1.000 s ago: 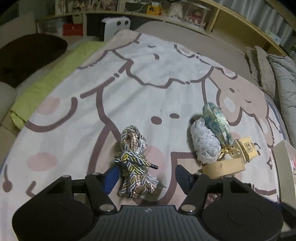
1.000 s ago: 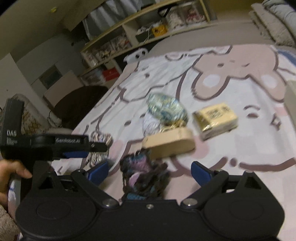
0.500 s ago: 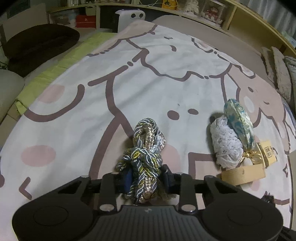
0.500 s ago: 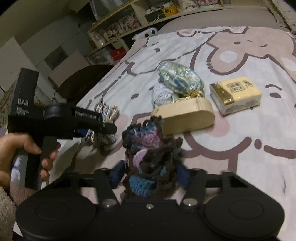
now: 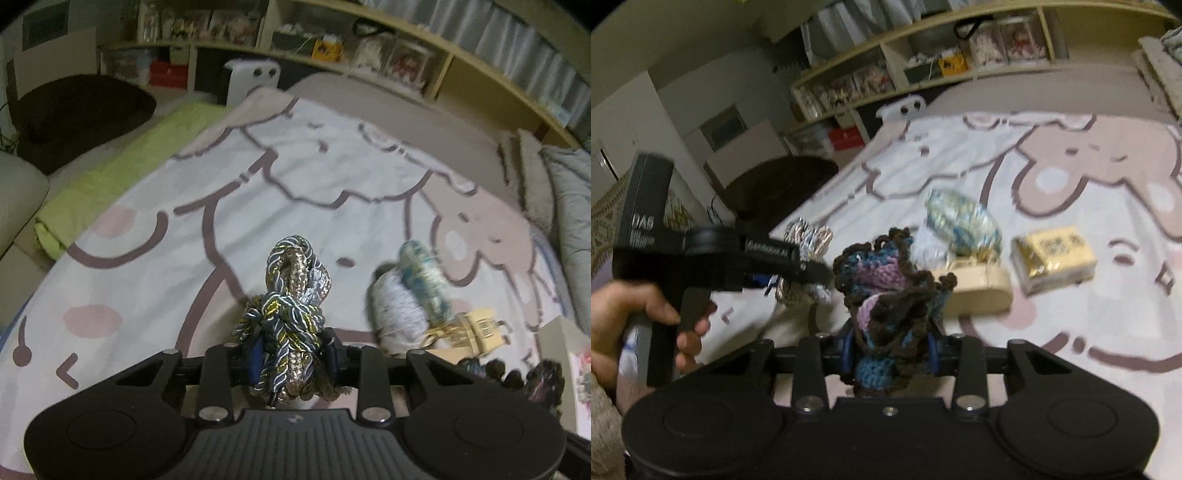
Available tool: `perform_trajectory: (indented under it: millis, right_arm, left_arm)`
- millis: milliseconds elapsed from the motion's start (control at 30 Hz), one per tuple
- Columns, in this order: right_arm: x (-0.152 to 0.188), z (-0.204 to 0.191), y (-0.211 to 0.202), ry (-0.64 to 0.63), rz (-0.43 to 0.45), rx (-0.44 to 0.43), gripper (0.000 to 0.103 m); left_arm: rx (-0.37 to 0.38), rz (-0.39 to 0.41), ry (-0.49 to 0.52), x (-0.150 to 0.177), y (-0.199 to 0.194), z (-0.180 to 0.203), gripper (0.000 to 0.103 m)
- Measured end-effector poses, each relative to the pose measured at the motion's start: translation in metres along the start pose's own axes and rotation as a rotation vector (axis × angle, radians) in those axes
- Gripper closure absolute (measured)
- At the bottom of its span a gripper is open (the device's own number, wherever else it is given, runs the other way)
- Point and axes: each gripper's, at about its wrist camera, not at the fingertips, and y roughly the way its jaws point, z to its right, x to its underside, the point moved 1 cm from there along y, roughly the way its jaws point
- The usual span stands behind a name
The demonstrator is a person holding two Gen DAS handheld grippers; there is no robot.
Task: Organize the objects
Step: 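Grasp the braided rope with the left tool while the right tool grasps the dark yarn piece, then carry rope and yarn piece into the white box and open both tools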
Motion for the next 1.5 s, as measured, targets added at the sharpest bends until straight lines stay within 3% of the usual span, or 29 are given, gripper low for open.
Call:
perform_trajectory:
  millis: [467, 700, 1100, 1500]
  right_arm:
    - [-0.034, 0.033, -0.062, 0.025, 0.103, 0.102, 0.066]
    - [-0.054, 0.065, -0.094, 0.022, 0.159, 0.187, 0.066]
    - [-0.064, 0.165, -0.136, 0.095, 0.184, 0.405, 0.065]
    - [-0.057, 0.233, -0.138, 0.166, 0.148, 0.495, 0.065]
  left_arm:
    - [0.066, 0.136, 0.127, -0.006, -0.053, 0.052, 0.07]
    - [0.104, 0.16, 0.192, -0.014, -0.061, 0.091, 0.07]
    - [0.267, 0.164, 0.289, -0.011, -0.045, 0.199, 0.07]
    - [0.411, 0.078, 0.354, 0.022, -0.006, 0.307, 0.07]
